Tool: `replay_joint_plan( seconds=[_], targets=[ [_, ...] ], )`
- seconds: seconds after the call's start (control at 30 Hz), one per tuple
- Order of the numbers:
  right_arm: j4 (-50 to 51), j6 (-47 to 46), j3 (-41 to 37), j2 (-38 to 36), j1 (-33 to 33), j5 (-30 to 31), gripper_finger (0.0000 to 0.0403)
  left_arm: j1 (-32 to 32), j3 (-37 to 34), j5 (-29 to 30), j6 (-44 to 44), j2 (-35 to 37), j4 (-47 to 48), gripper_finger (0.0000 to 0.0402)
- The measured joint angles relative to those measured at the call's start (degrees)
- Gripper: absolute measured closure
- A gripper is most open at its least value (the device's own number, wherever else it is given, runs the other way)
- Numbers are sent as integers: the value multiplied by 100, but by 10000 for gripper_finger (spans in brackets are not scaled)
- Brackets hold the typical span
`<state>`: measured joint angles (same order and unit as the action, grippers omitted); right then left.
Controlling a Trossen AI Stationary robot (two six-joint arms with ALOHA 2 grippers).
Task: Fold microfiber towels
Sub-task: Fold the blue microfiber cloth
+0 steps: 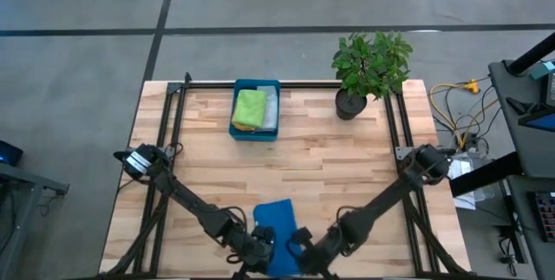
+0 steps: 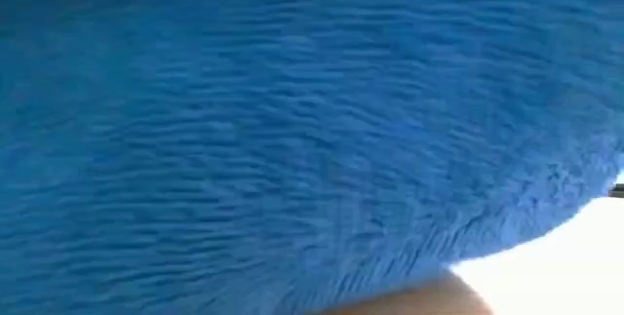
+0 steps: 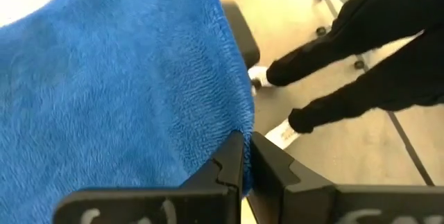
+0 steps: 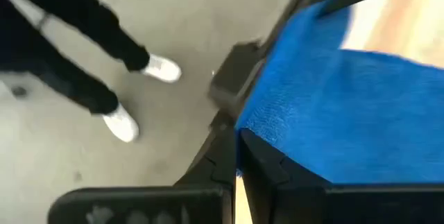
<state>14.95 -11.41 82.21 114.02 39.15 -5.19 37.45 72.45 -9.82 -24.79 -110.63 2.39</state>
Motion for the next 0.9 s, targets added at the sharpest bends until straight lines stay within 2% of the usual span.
replay_joint_plan(
  seconds=[0.2, 0.37, 0.67, 0.9],
  targets=[
    [-6, -363, 0, -209, -398, -157, 394, 12, -181, -4, 12, 188, 28, 401],
    [21, -362, -7, -232, -720, -263, 394, 16, -385, 433, 122, 509, 415, 401],
    [350, -366, -123, -234, -1069, -270, 394, 8, -1208, 1380, 113, 1385, 641, 401],
    [435, -674, -387, -234, -1254, 24, 394, -58, -1778, 1907, -194, 1680, 602, 401]
  ],
)
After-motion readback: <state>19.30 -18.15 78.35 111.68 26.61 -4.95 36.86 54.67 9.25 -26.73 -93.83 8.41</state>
